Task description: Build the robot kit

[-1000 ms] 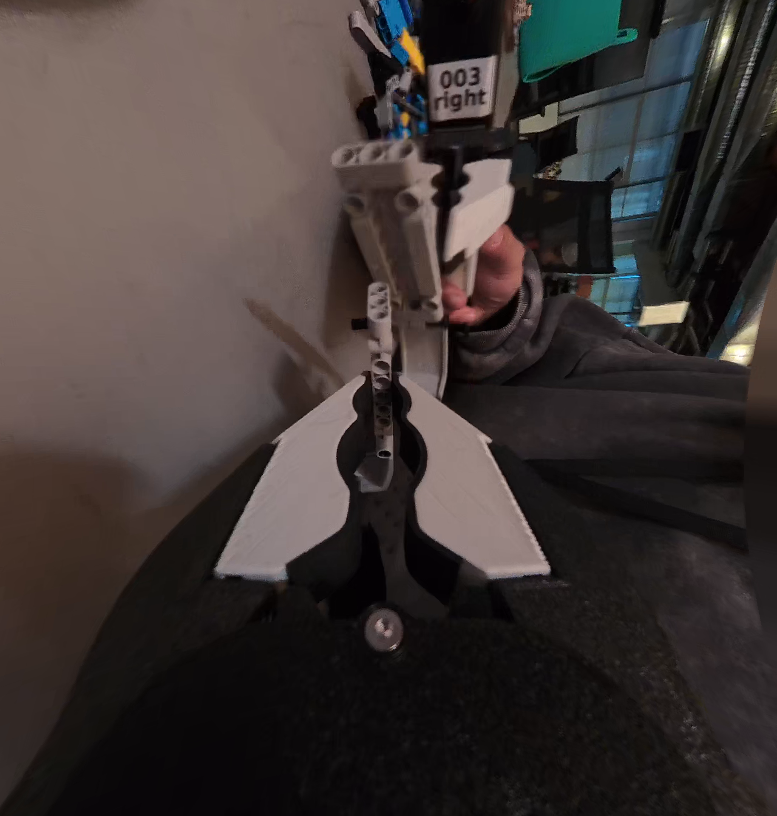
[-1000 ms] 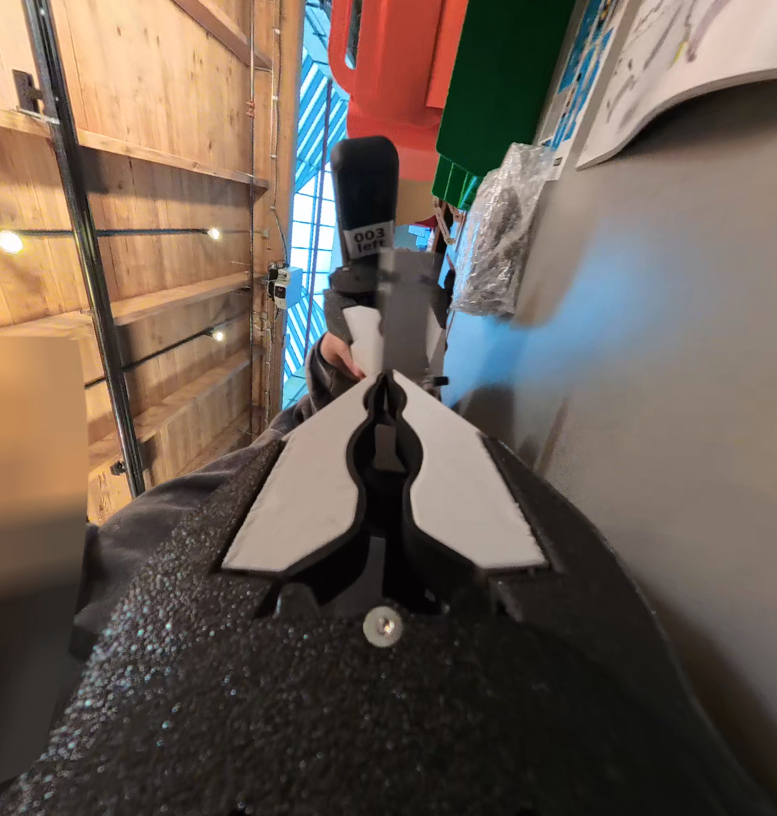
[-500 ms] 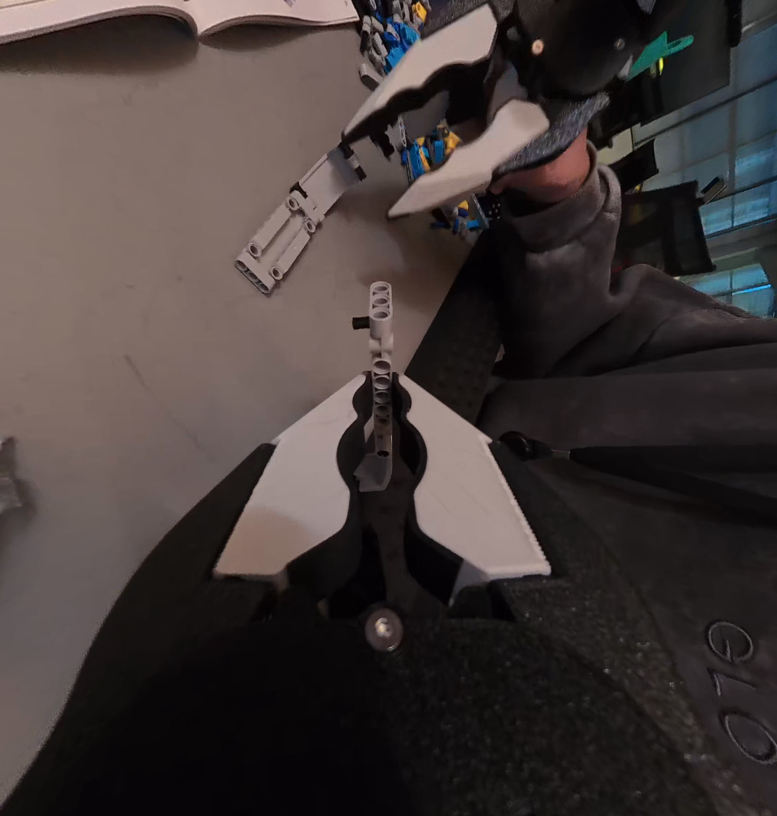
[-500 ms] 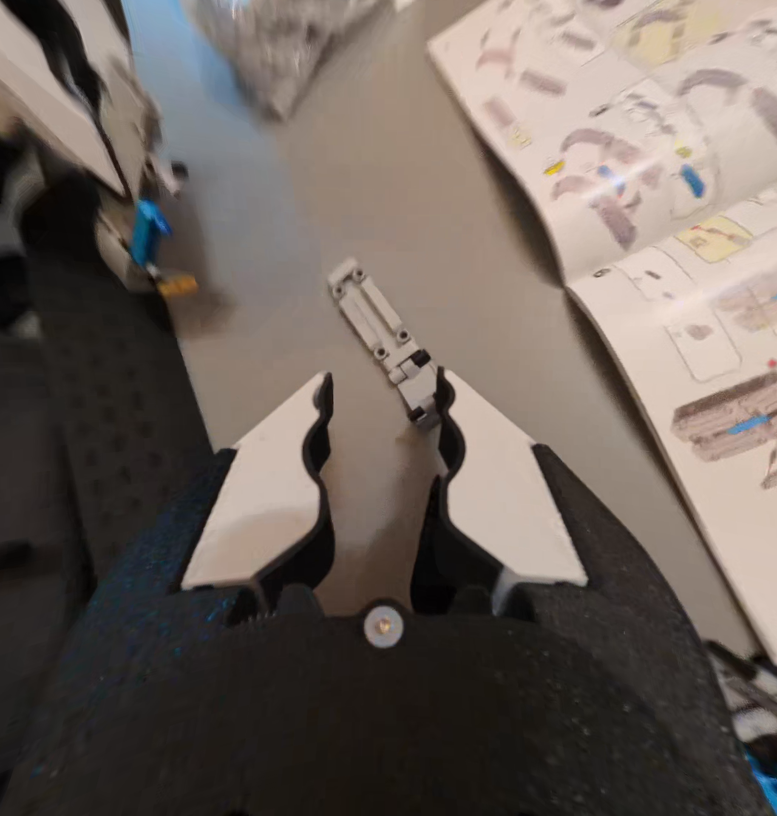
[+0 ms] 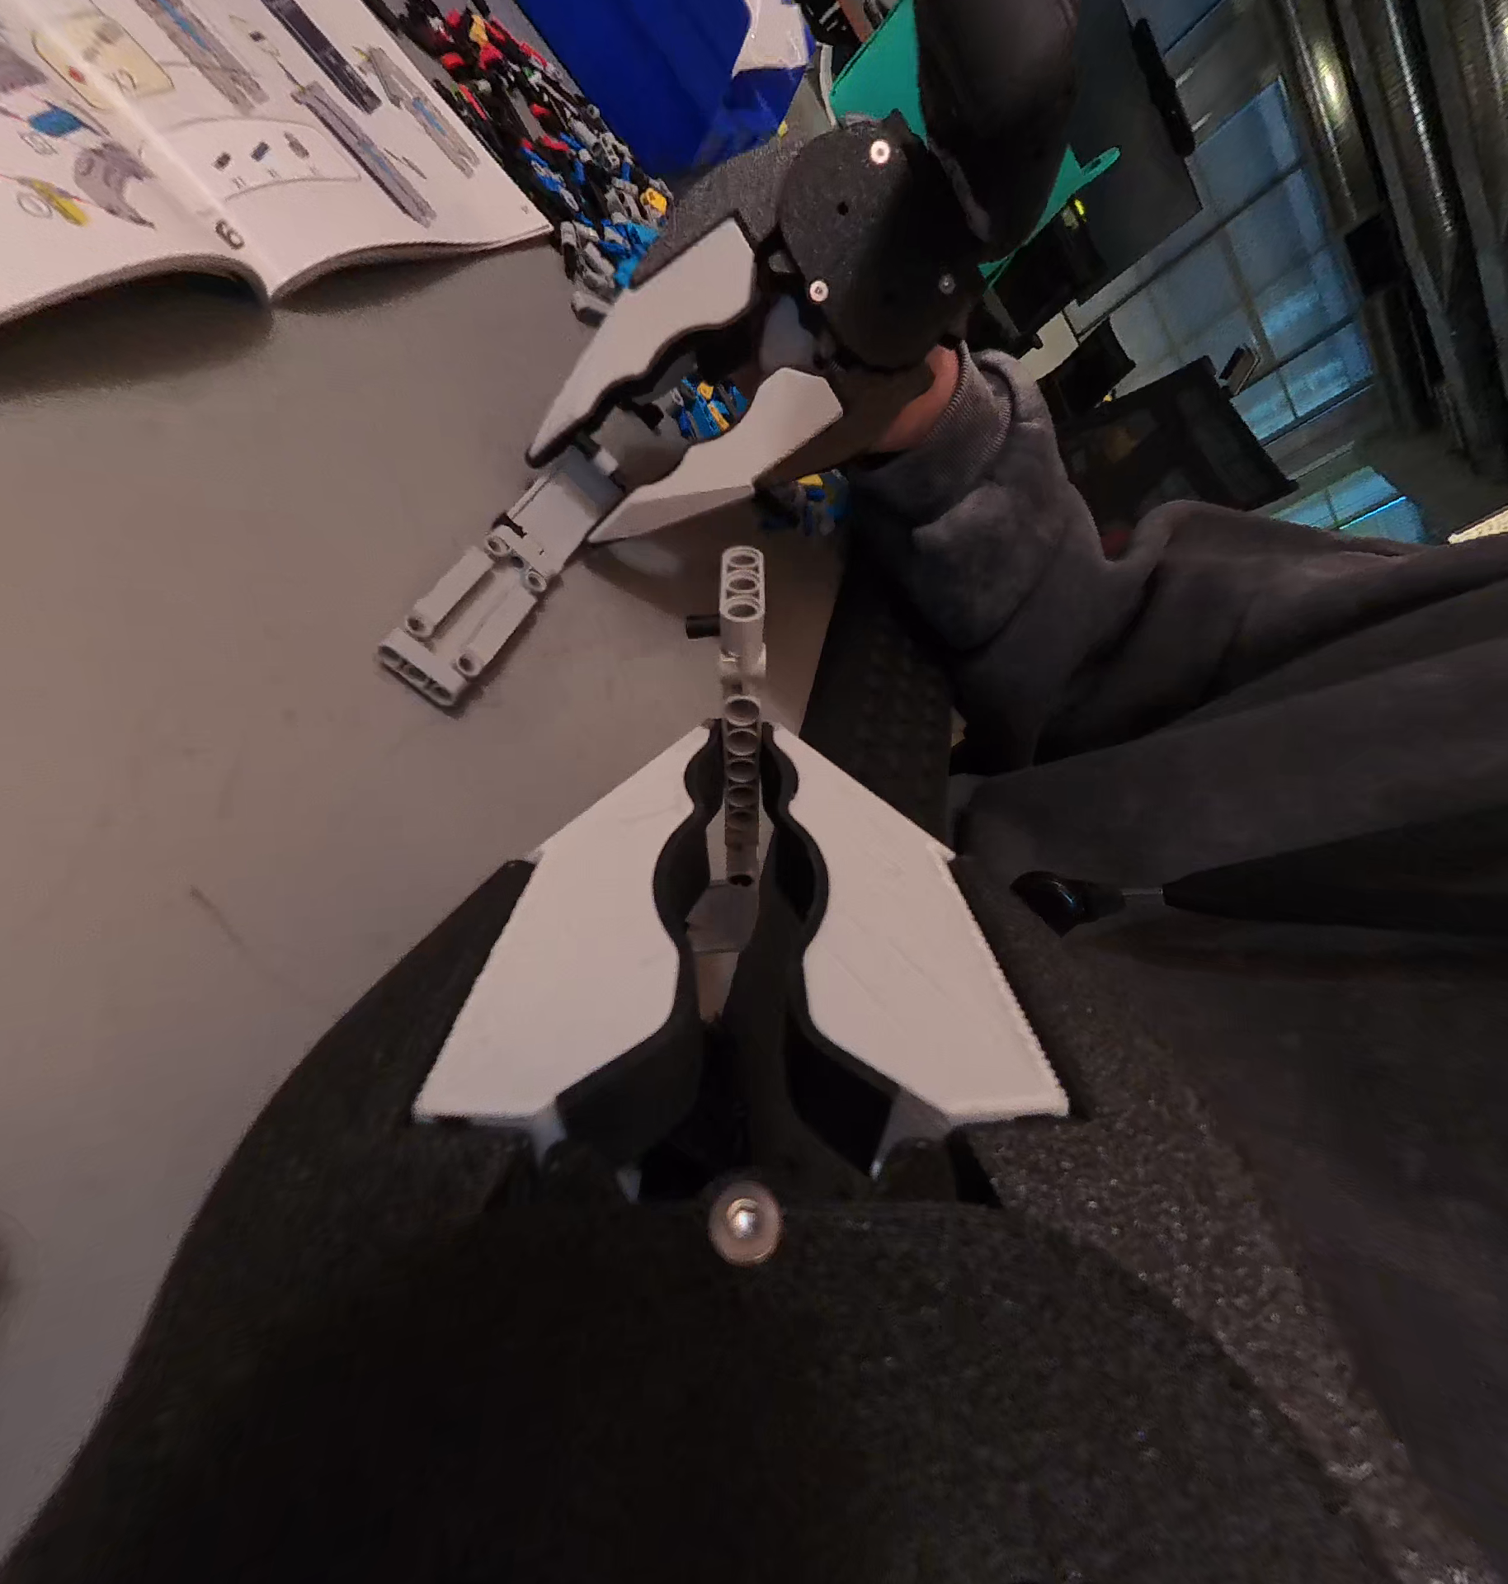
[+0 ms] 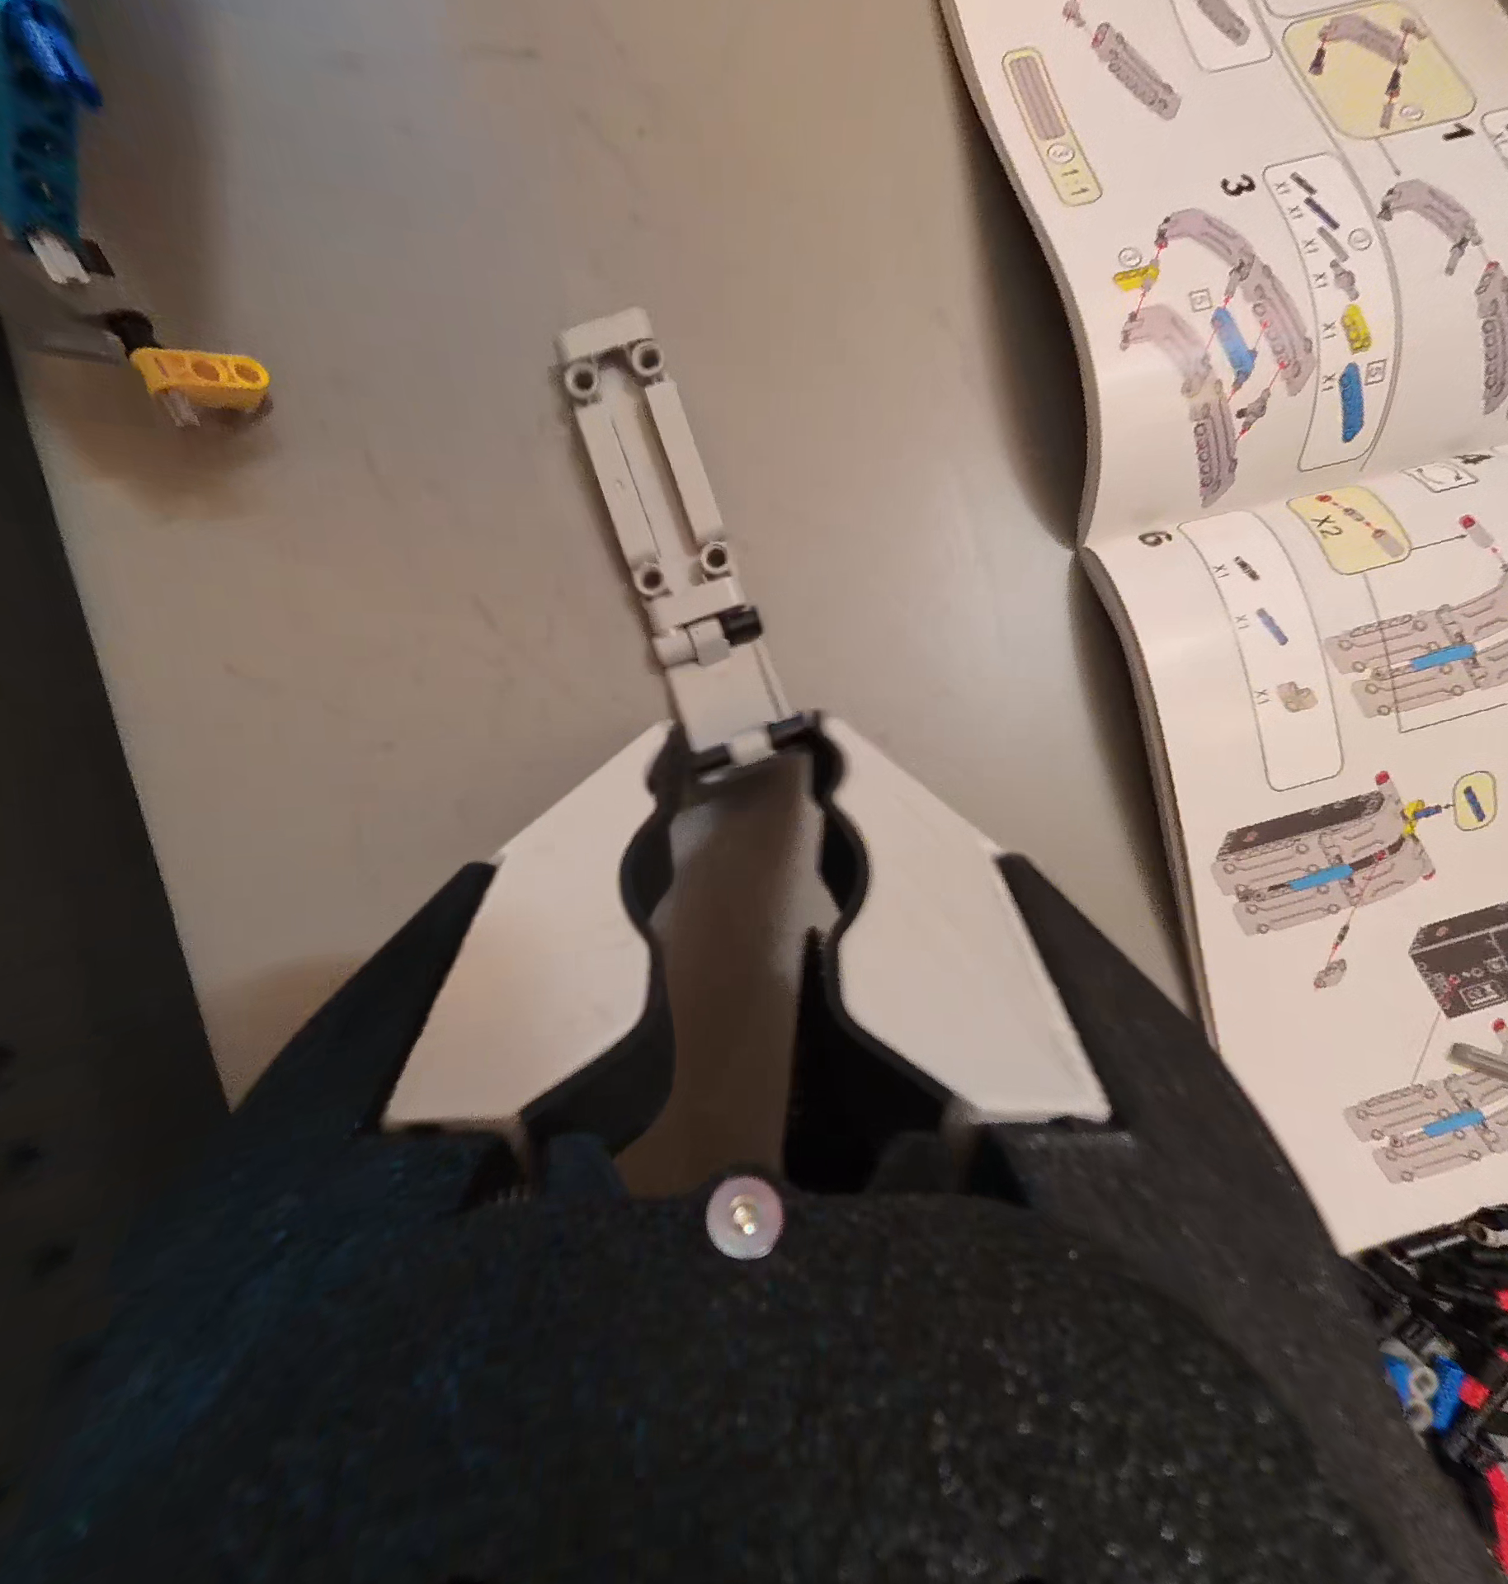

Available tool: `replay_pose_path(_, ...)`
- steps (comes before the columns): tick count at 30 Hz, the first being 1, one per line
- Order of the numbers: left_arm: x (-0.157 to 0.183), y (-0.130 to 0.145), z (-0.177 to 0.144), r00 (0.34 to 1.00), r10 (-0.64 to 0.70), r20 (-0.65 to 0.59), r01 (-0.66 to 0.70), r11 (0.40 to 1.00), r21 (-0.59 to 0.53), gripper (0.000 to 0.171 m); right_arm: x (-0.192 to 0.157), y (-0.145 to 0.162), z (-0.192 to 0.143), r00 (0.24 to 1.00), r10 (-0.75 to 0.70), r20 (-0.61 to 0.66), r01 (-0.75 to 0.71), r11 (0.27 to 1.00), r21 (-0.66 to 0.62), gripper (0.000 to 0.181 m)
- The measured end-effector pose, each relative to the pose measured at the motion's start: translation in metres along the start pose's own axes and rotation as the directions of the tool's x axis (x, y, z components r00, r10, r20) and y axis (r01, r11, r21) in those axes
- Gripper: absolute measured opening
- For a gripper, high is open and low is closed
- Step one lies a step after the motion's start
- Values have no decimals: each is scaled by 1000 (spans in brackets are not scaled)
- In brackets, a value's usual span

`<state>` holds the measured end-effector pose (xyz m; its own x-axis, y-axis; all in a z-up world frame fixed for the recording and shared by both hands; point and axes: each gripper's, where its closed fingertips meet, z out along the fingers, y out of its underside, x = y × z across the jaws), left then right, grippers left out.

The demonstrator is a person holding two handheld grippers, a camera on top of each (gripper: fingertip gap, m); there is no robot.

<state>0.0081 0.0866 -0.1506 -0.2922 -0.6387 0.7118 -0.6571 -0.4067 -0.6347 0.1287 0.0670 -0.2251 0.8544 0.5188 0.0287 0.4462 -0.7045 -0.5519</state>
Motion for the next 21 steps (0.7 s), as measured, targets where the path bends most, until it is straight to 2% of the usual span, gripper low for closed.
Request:
replay_pose_path(3, -6, -1, -2, 998, -61, -17, 61, 998, 34, 6, -3, -2, 0, 1000, 22, -2, -22, 1000, 18, 25)
replay_pose_path(6, -20, 0, -4, 987, -160, -6, 160, 986, 48, 9, -5, -3, -8, 989, 140, 48, -143, 988, 58, 25)
replay_pose_path(9, -37, 5, -3, 962, -271, 10, 271, 962, 43, 13, -9, -12, -27, 939, 298, 172, -326, 930, 169, 24)
replay_pose_path(11, -43, 9, 0, 947, -322, 9, 321, 947, 32, 14, -13, -19, -40, 875, 389, 288, -457, 860, 228, 25)
replay_pose_path(13, -49, 13, 2, 941, -337, 37, 337, 941, 20, 16, -18, -28, -55, 780, 448, 437, -592, 753, 286, 24)
replay_pose_path(15, -58, 21, 3, 940, -321, 117, 324, 946, -6, 24, -26, -41, -71, 631, 443, 637, -731, 616, 295, 24)
replay_pose_path(17, -62, 26, 0, 936, -298, 185, 306, 952, -17, 35, -32, -48, -81, 474, 404, 782, -828, 506, 241, 24)
replay_pose_path(21, -62, 28, -11, 931, -242, 273, 258, 966, -27, 49, -48, -64, -93, 192, 277, 941, -908, 414, 63, 23)
